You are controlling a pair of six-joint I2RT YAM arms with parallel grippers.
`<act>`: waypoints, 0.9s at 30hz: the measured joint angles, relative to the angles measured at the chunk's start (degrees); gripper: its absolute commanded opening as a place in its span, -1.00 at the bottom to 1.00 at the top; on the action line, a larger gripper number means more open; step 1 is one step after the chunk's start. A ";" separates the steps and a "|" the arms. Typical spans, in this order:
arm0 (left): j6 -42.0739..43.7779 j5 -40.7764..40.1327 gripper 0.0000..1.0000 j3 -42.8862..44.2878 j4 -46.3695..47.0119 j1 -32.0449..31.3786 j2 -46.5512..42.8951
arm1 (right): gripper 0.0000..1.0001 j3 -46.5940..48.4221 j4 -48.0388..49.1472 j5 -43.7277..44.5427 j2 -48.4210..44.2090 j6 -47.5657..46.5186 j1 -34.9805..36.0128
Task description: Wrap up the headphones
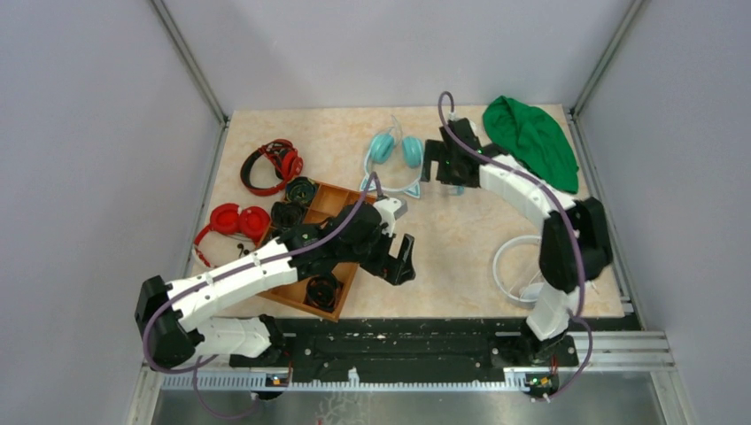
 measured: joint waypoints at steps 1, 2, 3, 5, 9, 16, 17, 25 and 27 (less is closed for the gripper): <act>-0.70 -1.25 0.97 0.04 0.00 0.17 -0.68 | 0.88 3.26 0.20 -0.15 3.26 -0.02 -0.02; -1.79 -3.04 0.97 0.04 0.00 0.37 -1.73 | 0.82 6.58 0.20 -0.39 6.51 -0.02 -0.09; -2.43 -4.09 0.97 0.04 -0.02 0.59 -2.62 | 0.78 10.45 -0.11 -0.79 10.05 -0.02 -0.24; -3.39 -6.03 0.98 0.09 -0.02 0.94 -4.72 | 0.70 17.86 -0.52 -1.60 16.61 0.07 -0.48; -4.57 -9.44 0.97 1.36 -0.98 1.29 -7.65 | 0.48 25.88 -1.33 -2.58 24.63 0.52 -1.09; -5.22 -14.10 0.97 1.92 -2.97 1.29 -10.47 | -0.86 29.40 -2.86 -4.50 30.73 2.29 -1.70; -5.40 -14.40 0.97 1.92 -3.15 1.29 -10.71 | -1.00 29.35 -3.08 -4.50 30.88 2.54 -1.70; -5.92 -15.93 0.97 1.92 -3.98 1.29 -12.96 | -1.00 13.66 -1.09 0.63 19.47 2.45 -4.28; -6.10 -16.17 0.97 1.81 -3.91 1.29 -13.40 | -1.00 6.01 -0.79 1.38 11.10 2.23 -7.61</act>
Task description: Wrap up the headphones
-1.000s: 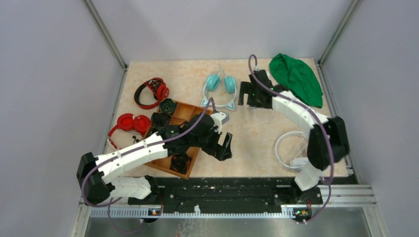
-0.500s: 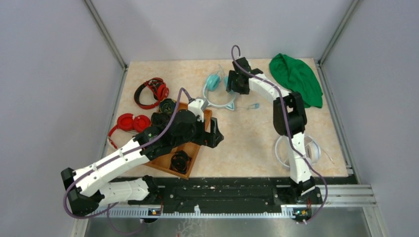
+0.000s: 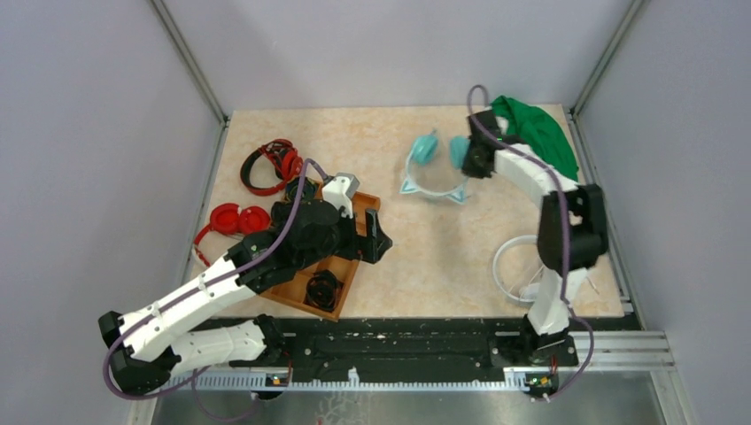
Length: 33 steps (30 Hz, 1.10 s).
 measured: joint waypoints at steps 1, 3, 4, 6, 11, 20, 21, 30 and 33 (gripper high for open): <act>-0.07 -0.09 0.97 -0.11 0.04 0.00 -0.13 | -1.00 -3.19 0.35 0.35 -4.28 -0.22 -2.19; -0.13 -0.07 0.98 -0.39 0.15 0.00 -0.13 | -1.00 -8.41 1.60 1.73 -13.11 -0.68 -6.60; -0.11 -0.02 0.98 -0.61 0.28 0.00 0.02 | -1.00 -10.36 2.56 3.13 -17.03 -0.70 -8.63; 0.04 0.22 0.97 -0.81 0.52 0.00 0.68 | -1.00 -13.68 4.74 6.86 -24.90 -0.85 -11.13; 0.42 0.76 0.97 -1.01 1.84 0.00 2.27 | -1.00 -17.27 7.78 11.37 -37.22 -1.88 -10.40; 1.33 0.48 0.97 -1.07 2.23 0.00 2.03 | -1.00 -18.08 9.27 10.16 -38.16 -2.67 -9.62; 1.33 0.22 0.97 -1.07 2.23 0.00 1.81 | -1.00 -18.23 8.85 9.18 -38.10 -1.79 -9.51; -3.21 -10.49 0.94 -1.38 -1.01 0.02 -2.97 | -1.00 -30.75 5.70 14.78 -40.76 18.75 13.11; -5.18 -13.88 0.93 -1.20 -3.26 0.04 -3.02 | -1.00 -41.90 1.97 21.42 -44.98 32.02 25.62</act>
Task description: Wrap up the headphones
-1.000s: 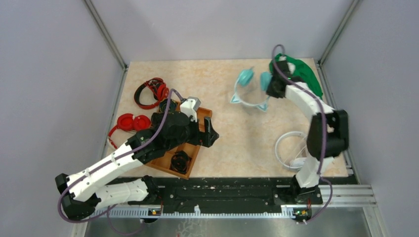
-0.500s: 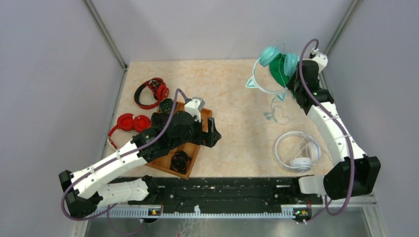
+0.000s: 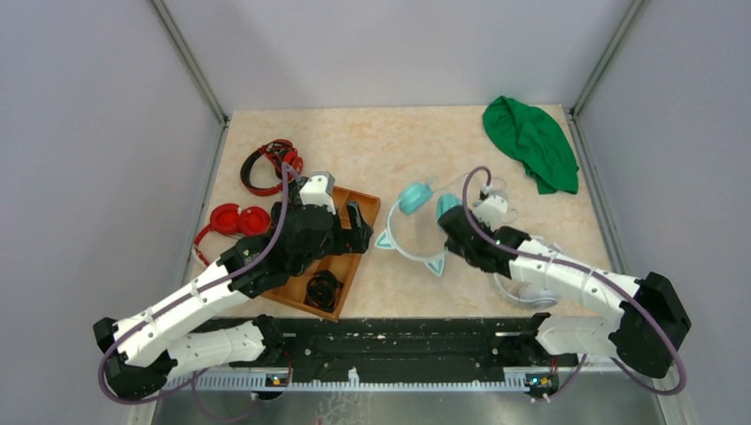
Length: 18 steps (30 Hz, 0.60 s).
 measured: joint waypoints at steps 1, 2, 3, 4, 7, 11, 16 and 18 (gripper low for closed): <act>-0.81 -1.16 0.93 0.00 -0.81 -0.02 0.44 | -1.00 -2.10 -1.99 1.14 -0.68 4.02 2.67; -1.36 -1.92 0.93 0.02 -1.44 -0.02 0.96 | -1.00 -3.74 -4.50 1.84 -0.87 8.68 4.48; -2.08 -2.51 0.93 0.04 -2.01 -0.02 1.79 | -1.00 -4.98 -6.82 2.43 -0.76 12.76 5.20; -2.58 -2.80 0.93 0.07 -2.54 0.00 2.73 | -1.00 -6.27 -9.01 3.10 -0.57 17.38 5.29; -4.11 -2.51 0.94 0.22 -3.58 -0.02 5.73 | -1.00 -8.83 -12.26 4.31 -0.46 27.93 5.05; -6.88 -1.55 0.94 0.26 -3.76 -0.02 8.33 | -0.52 -11.80 -12.66 4.24 -0.44 37.59 5.03; -10.19 -1.53 0.93 0.24 -3.80 -0.02 9.27 | 0.38 -9.57 -6.23 3.67 2.54 34.82 5.03; -10.82 -1.36 0.95 0.24 -3.80 -0.02 10.29 | 0.44 -8.15 -0.72 2.27 3.26 30.23 5.03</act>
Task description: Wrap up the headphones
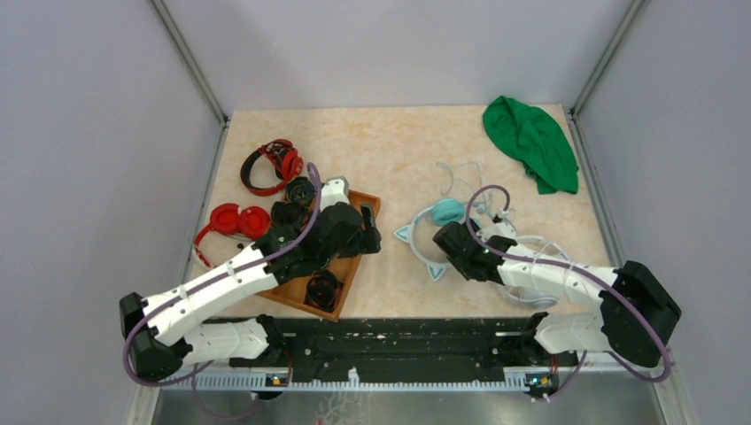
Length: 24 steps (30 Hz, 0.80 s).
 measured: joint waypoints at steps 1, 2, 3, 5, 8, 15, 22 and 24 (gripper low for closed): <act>-0.35 0.13 0.95 0.02 0.00 0.00 0.79 | 0.47 0.11 2.10 -0.70 -0.24 -1.90 0.00; -0.74 0.22 0.96 0.02 -0.09 0.00 1.42 | 0.52 0.07 4.76 -1.88 -0.85 -4.87 0.00; -1.79 0.46 0.96 0.07 -0.44 0.00 2.29 | 0.57 -0.46 8.15 -3.02 -2.32 -8.31 0.00; -3.37 0.81 0.97 0.09 -0.87 -0.35 3.54 | 0.63 -2.14 11.96 -4.22 -7.10 -13.09 0.00; -4.66 1.29 0.97 0.28 -0.63 -2.54 6.49 | 0.65 -5.22 11.93 -3.91 -20.72 -19.80 0.00; -5.20 4.85 0.97 4.22 4.63 -4.81 20.72 | 0.65 -2.12 -4.81 7.58 -43.87 -27.26 -2.32; -12.70 -2.86 0.78 17.57 0.92 -4.83 38.21 | 0.64 2.10 -13.86 13.35 -47.93 -30.08 -2.64; -14.40 -4.81 0.69 22.05 0.07 -4.72 43.28 | 0.64 2.56 -14.73 13.38 -47.56 -30.97 -2.64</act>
